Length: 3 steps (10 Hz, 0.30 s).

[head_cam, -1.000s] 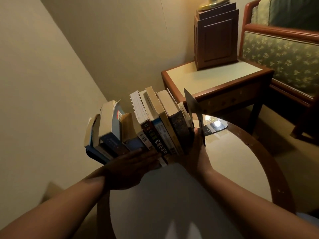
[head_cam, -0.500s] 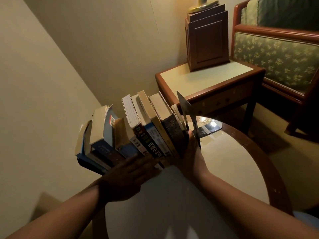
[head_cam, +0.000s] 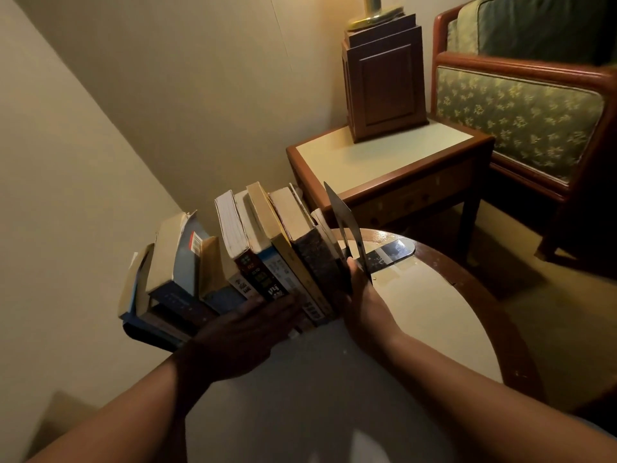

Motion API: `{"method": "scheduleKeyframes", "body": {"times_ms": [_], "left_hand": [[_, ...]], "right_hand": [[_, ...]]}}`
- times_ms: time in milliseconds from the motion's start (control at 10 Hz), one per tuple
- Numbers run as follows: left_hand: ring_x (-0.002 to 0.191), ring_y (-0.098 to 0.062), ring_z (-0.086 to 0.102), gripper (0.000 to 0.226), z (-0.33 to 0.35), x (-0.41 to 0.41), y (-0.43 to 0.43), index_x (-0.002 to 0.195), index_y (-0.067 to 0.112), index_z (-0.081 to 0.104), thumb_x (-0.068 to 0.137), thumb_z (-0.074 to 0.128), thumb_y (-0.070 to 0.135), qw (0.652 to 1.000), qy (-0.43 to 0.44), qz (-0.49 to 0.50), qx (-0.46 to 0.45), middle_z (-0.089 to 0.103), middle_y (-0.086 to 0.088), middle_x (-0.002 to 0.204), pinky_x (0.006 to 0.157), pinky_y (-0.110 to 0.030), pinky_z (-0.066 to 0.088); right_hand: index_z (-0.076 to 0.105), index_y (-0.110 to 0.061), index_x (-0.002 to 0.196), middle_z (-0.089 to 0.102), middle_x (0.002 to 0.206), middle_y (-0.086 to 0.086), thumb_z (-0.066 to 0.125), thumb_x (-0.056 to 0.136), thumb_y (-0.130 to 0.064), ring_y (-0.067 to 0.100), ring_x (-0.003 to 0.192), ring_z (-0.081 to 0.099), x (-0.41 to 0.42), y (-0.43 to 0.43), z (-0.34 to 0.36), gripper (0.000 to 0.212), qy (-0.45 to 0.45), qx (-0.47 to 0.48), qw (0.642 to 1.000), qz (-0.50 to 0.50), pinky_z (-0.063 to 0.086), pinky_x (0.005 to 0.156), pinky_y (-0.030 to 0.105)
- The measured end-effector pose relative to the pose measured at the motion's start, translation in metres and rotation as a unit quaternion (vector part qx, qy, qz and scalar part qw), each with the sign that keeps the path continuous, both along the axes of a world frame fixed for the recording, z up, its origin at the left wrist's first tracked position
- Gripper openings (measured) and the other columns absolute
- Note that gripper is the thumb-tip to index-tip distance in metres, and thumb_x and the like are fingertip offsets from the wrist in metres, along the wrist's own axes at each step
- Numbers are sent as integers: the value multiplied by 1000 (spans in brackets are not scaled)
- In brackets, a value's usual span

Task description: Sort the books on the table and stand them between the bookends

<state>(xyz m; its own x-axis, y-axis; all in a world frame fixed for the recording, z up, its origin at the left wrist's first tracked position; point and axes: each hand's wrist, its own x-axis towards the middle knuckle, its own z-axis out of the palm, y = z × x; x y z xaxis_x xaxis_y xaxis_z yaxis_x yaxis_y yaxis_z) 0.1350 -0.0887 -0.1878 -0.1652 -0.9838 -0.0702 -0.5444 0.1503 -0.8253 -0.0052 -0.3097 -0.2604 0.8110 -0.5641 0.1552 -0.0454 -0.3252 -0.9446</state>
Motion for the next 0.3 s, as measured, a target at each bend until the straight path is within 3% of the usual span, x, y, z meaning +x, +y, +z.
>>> {"method": "scheduleKeyframes", "body": {"times_ms": [100, 200, 300], "left_hand": [[150, -37, 9, 74, 3, 1, -1, 153, 1, 17, 93, 47, 33, 1000, 15, 12, 4, 11, -24, 161, 121, -55, -4], [151, -36, 6, 78, 7, -5, 0, 152, 3, 10, 91, 50, 29, 999, 29, 29, 9, 6, -23, 162, 120, -56, -2], [152, -33, 0, 83, 10, -28, 0, 149, 15, 19, 83, 65, 38, 990, 118, 79, 3, 11, -15, 161, 120, -54, -3]], "right_hand": [[34, -39, 146, 55, 136, -6, 34, 99, -63, 16, 125, 54, -1, 3, -2, 53, -11, -27, 1000, -2, 51, 98, 48], [39, -48, 139, 58, 129, -12, 37, 103, -54, 10, 118, 57, -4, 5, 6, 36, -13, -3, 1000, -5, 55, 92, 45], [42, -40, 139, 57, 127, -9, 40, 103, -51, 9, 114, 55, -20, 11, 11, 38, -8, -11, 1000, -6, 52, 95, 36]]}}
